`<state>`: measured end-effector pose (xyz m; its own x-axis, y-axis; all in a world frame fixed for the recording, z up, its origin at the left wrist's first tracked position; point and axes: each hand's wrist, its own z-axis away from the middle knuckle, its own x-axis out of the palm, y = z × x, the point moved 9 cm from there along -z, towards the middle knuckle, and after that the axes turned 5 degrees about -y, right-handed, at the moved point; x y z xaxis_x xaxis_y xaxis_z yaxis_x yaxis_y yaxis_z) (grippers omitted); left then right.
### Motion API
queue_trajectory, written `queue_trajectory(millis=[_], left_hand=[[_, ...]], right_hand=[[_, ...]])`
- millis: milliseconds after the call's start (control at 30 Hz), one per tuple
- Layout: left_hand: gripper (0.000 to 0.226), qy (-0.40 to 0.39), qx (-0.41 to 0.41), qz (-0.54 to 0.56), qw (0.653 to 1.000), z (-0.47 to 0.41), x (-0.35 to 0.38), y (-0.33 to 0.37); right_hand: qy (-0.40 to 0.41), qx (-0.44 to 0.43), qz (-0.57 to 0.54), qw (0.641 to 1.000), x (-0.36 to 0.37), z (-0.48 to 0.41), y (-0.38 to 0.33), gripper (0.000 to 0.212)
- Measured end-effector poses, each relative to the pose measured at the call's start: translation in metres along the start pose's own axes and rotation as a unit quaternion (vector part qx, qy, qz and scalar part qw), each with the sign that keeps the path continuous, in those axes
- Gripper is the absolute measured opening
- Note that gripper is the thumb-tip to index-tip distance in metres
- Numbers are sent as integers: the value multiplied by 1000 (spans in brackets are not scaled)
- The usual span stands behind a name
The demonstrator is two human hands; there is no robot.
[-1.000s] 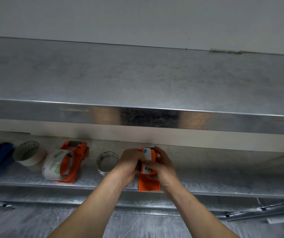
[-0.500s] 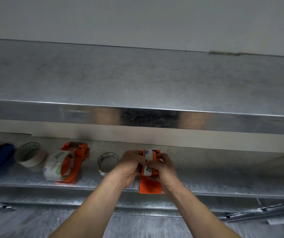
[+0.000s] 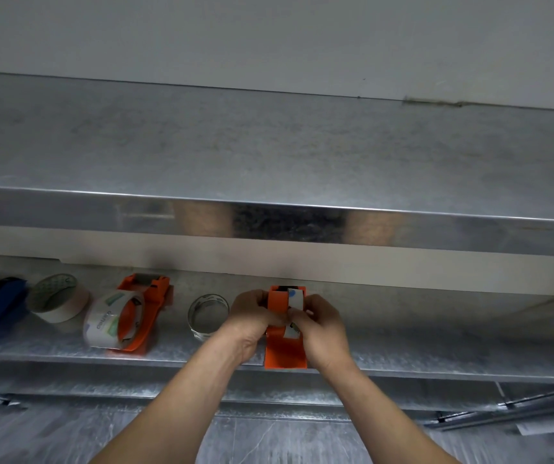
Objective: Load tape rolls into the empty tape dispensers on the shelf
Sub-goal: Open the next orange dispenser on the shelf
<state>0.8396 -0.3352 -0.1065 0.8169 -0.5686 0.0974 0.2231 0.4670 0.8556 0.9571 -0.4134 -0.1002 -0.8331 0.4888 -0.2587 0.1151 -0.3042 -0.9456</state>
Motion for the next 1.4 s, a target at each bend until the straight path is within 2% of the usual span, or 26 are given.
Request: queue_trajectory(millis=[100, 167, 300, 400, 500, 600, 700, 800, 900, 1000, 1067, 1100, 1167, 1233, 1300, 1400], left_hand=[[30, 11, -9, 8, 1000, -3, -4, -4], [31, 14, -15, 1, 1000, -2, -6, -5], [25, 19, -18, 6, 1000, -1, -6, -7], [21, 26, -21, 15, 999, 0, -6, -8], [22, 29, -22, 23, 999, -1, -6, -10], [23, 28, -22, 31, 999, -1, -5, -11], [23, 25, -27, 50, 998, 0, -1, -12], [25, 22, -24, 66, 997, 2, 2, -9], [25, 25, -25, 76, 996, 5, 3, -7], [25, 27, -22, 93, 995, 5, 4, -6], [25, 30, -22, 99, 994, 6, 5, -5], [26, 33, -22, 101, 994, 7, 5, -4], [29, 42, -21, 98, 994, 7, 4, -3], [29, 46, -22, 87, 995, 6, 3, -3], [28, 42, -23, 76, 996, 5, 4, -2], [27, 34, -19, 61, 997, 6, 4, -1]], right_hand=[[128, 11, 46, 991, -39, -1, 11, 26], [156, 13, 107, 982, -58, -3, 18, 28], [150, -28, 223, 963, -76, -7, 14, 19], [145, -85, 276, 946, -83, -12, 15, 25], [144, -106, 339, 924, -90, -14, 25, 19], [140, -54, 420, 895, -98, -14, 43, 15], [66, 53, 519, 851, -94, -17, 71, 26], [-5, 113, 506, 855, -87, -15, 89, 32], [23, 98, 490, 866, -86, -10, 80, 38], [109, -18, 369, 923, -79, -2, 44, 43], [74, -25, 250, 965, -59, 2, 33, 47], [40, -15, 231, 972, -45, 4, 32, 48], [-32, -4, 279, 960, -16, 6, 36, 42], [-102, 13, 366, 925, 7, 12, 50, 35], [-116, 2, 410, 905, 15, 16, 58, 31], [-102, -1, 382, 919, 16, 16, 62, 26]])
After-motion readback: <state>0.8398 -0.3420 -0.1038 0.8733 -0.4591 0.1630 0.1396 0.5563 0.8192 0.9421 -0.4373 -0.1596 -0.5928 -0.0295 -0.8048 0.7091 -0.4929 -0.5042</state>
